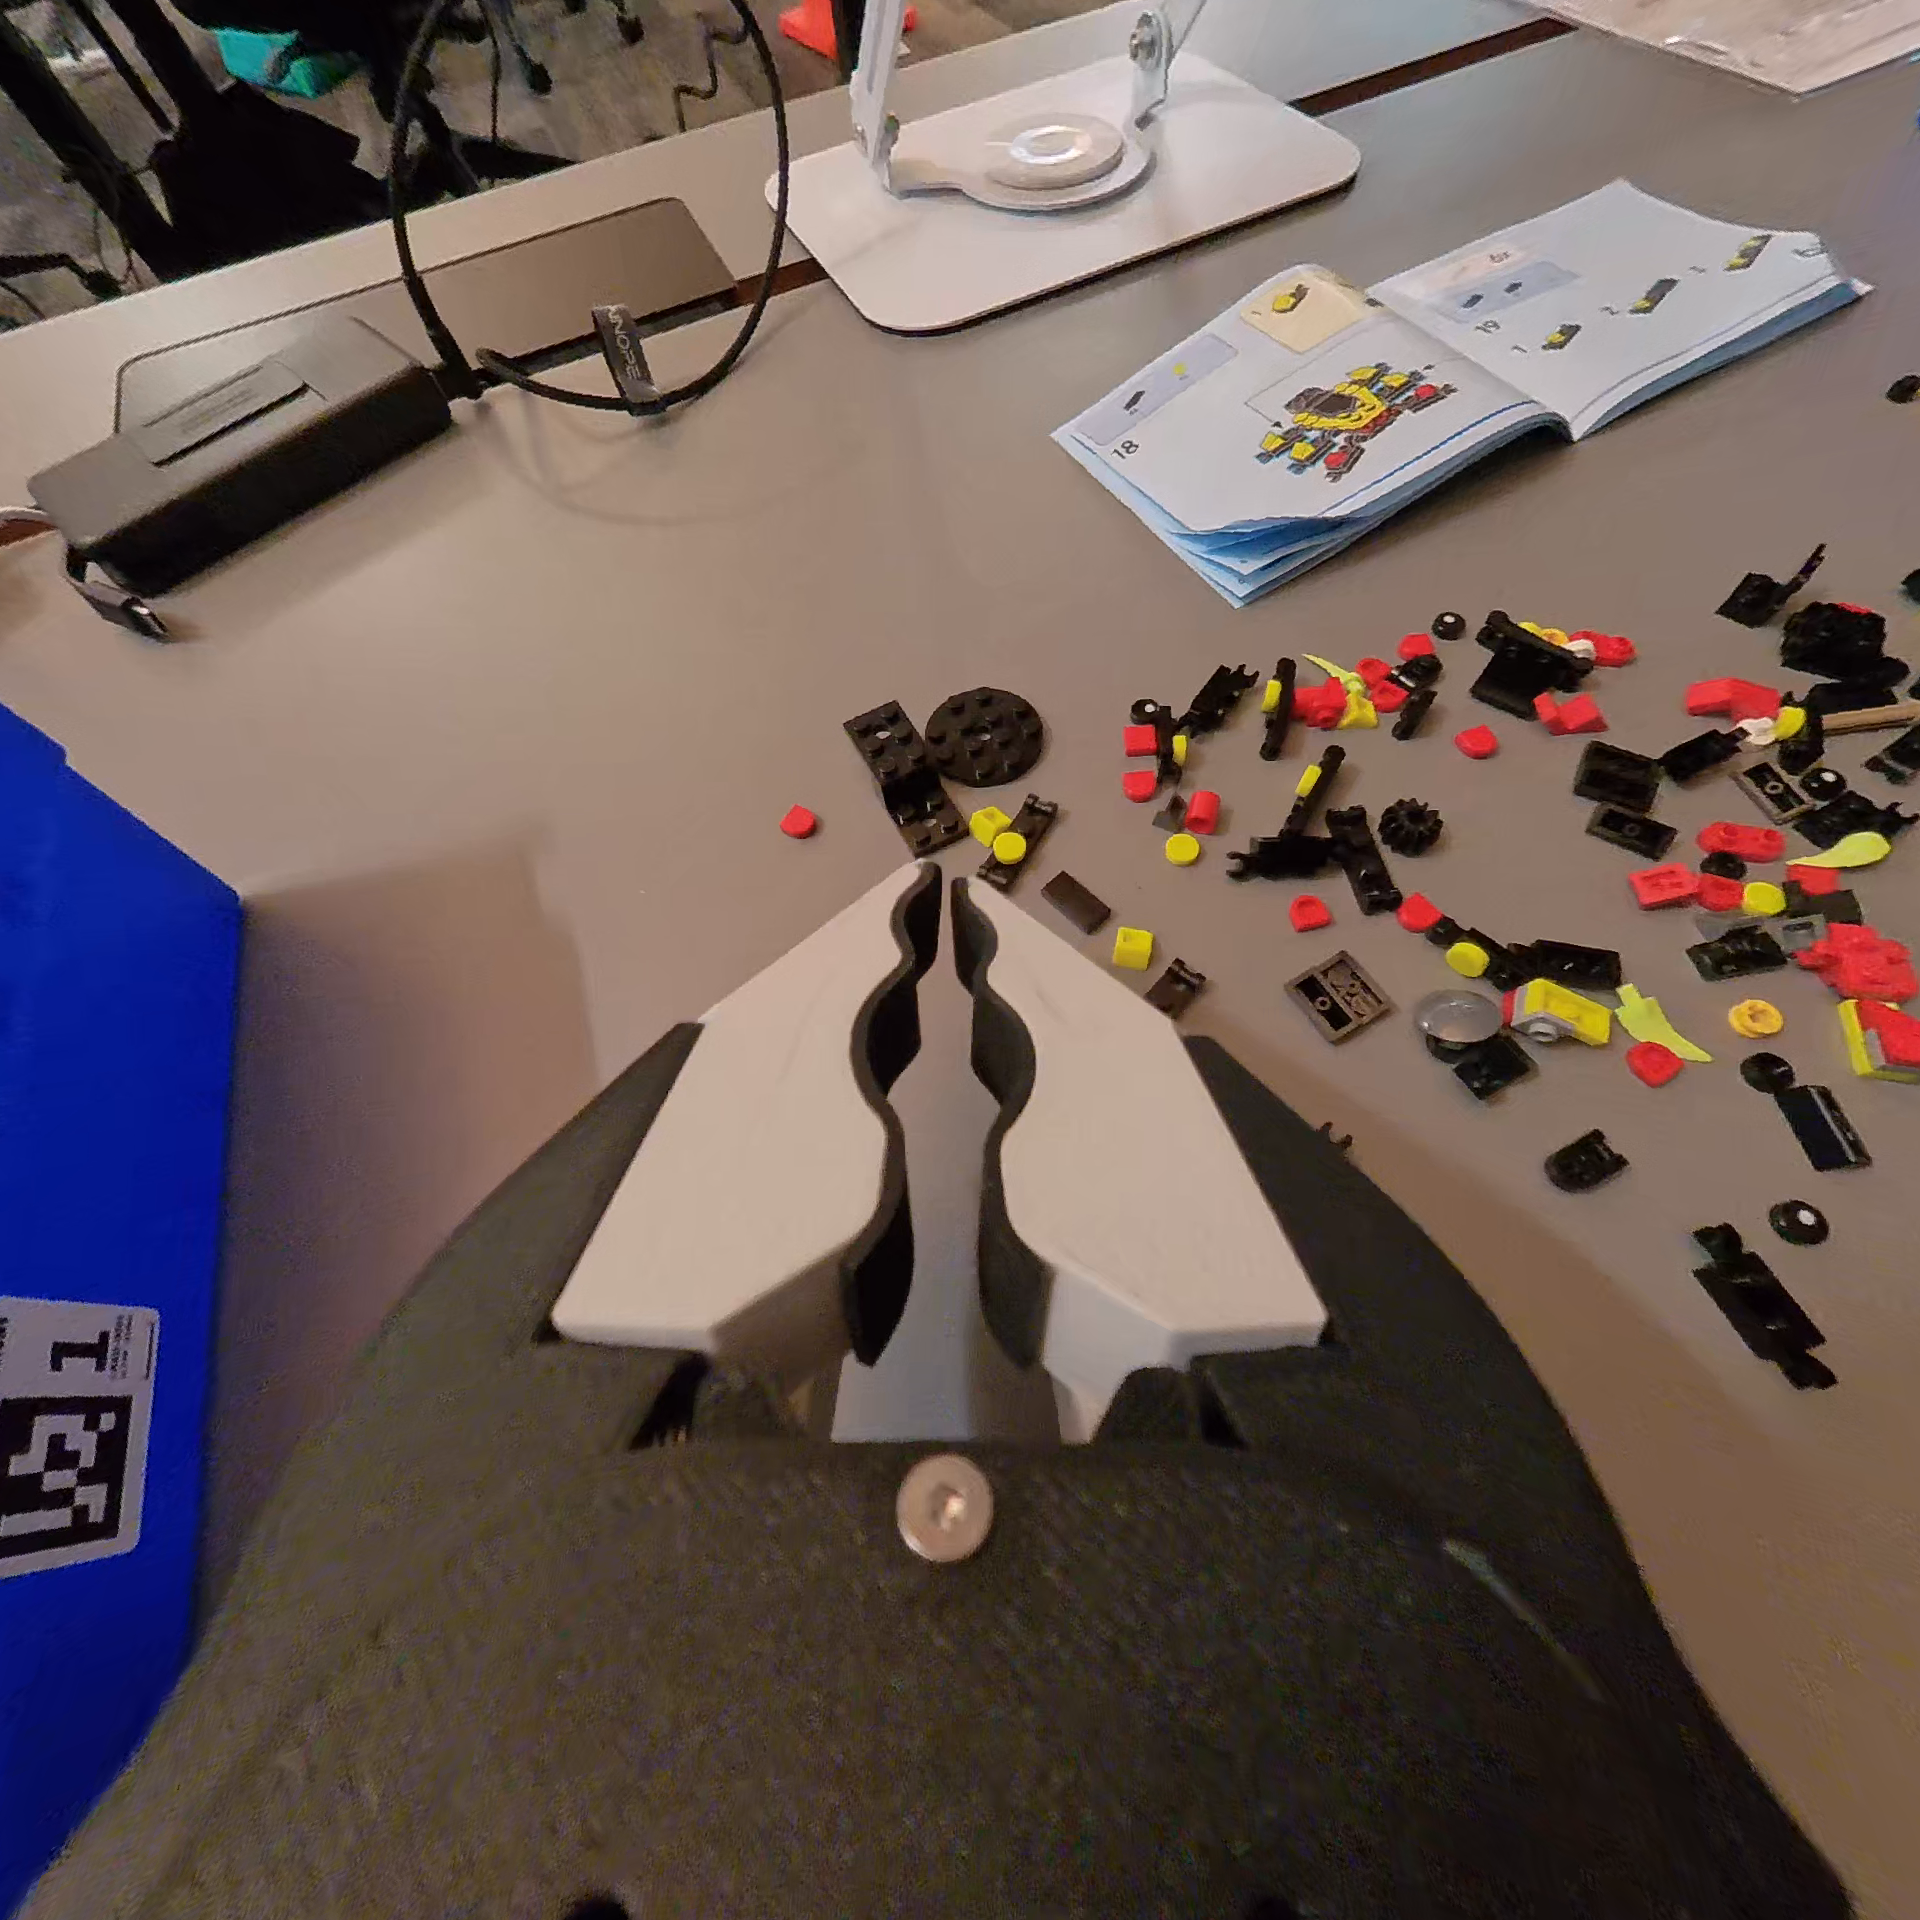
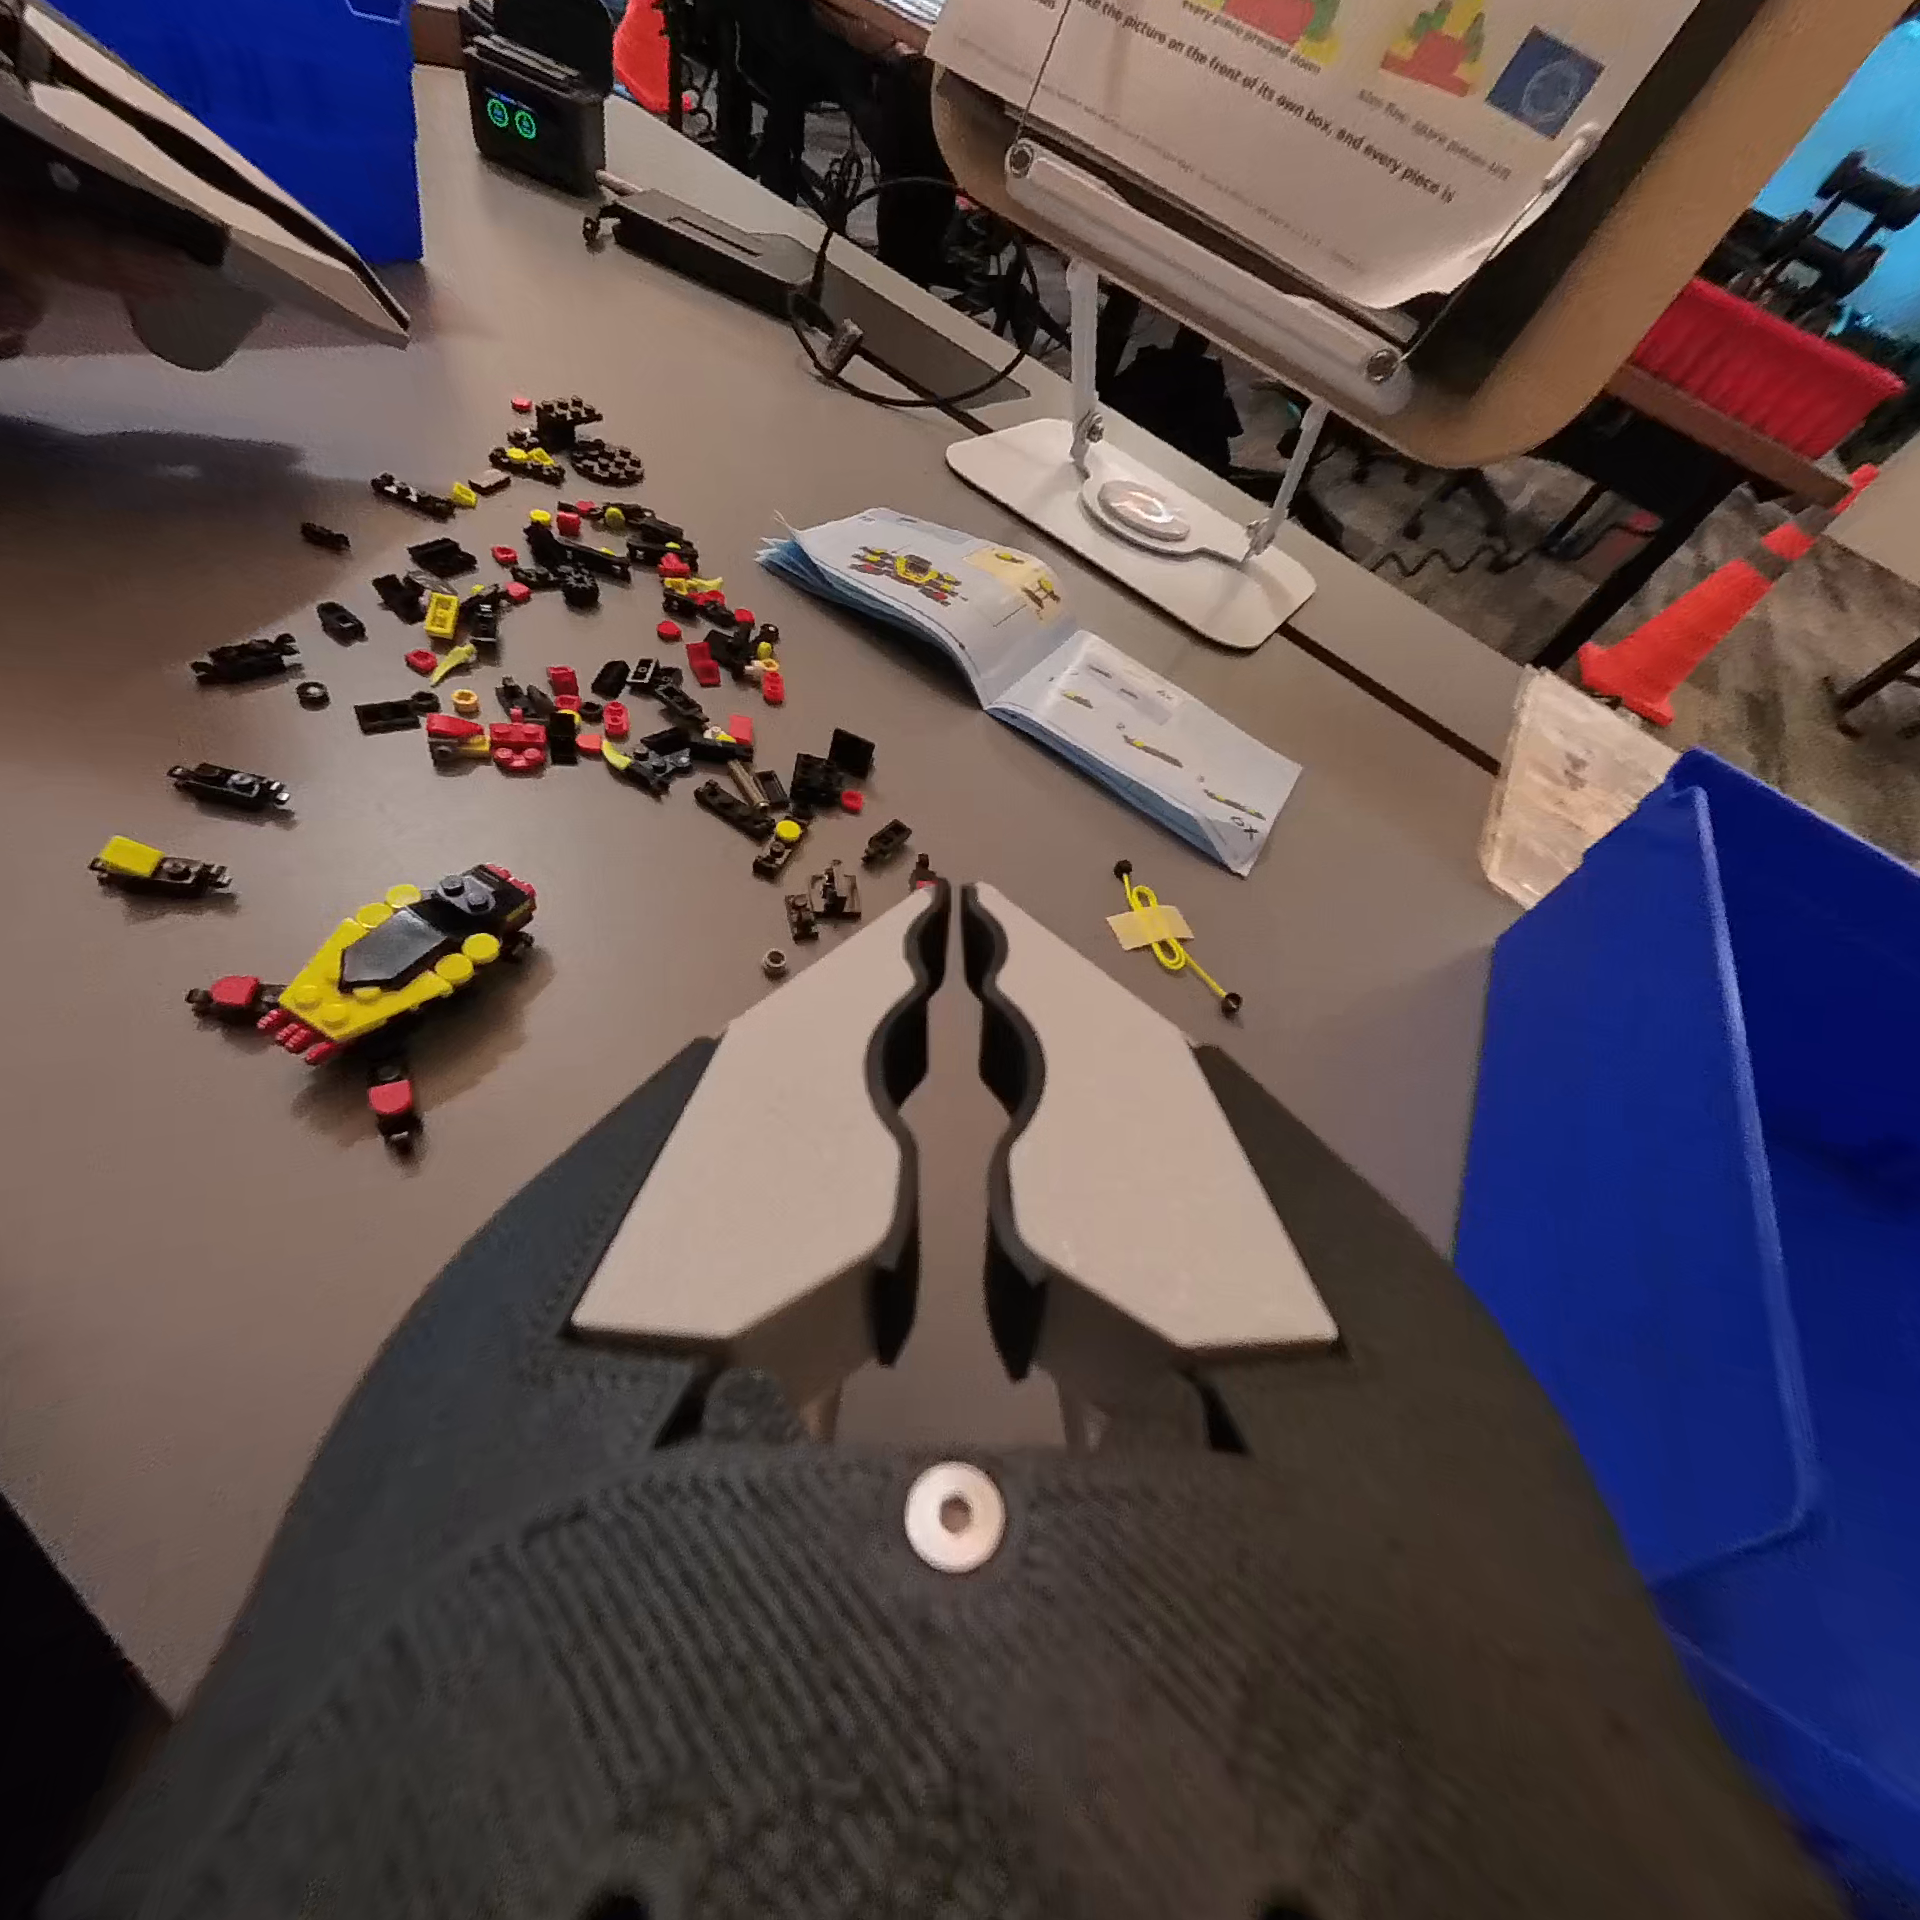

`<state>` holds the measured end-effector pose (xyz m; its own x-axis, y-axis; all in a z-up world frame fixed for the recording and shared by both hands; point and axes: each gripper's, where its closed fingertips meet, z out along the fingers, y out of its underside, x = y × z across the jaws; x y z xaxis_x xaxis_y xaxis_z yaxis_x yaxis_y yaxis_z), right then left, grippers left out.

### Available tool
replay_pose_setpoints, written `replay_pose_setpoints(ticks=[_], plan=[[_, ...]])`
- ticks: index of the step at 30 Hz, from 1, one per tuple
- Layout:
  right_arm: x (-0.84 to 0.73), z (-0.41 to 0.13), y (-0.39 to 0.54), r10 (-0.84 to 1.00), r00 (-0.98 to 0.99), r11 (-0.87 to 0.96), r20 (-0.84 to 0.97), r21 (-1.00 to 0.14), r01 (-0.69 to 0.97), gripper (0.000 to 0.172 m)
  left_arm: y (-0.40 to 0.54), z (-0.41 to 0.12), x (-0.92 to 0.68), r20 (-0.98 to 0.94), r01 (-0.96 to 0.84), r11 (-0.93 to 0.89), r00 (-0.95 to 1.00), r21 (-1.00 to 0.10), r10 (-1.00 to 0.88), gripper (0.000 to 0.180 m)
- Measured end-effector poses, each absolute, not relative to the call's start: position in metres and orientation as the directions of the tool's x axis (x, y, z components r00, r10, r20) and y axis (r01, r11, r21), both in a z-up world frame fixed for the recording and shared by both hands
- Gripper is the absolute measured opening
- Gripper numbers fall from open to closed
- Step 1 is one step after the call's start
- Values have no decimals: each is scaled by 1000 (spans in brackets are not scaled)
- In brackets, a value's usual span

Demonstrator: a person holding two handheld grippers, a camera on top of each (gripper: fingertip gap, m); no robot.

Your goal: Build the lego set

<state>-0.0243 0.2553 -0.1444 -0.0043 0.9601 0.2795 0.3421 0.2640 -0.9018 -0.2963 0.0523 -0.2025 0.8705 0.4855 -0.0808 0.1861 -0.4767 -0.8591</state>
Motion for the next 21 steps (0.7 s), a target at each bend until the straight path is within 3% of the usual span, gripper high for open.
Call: replay_pose_setpoints(ticks=[9, 21], plan=[[-25, -144, 254, 992, -12, 123, 126, -930, 346, 19, 56, -204, -292, -48, 241, -461, 846, -854, 532, 0], [-55, -153, 265, 949, 137, 208, 284, -890, 405, 64, 104, -174, -252, 105, 350, -325, 806, -879, 583, 0]])
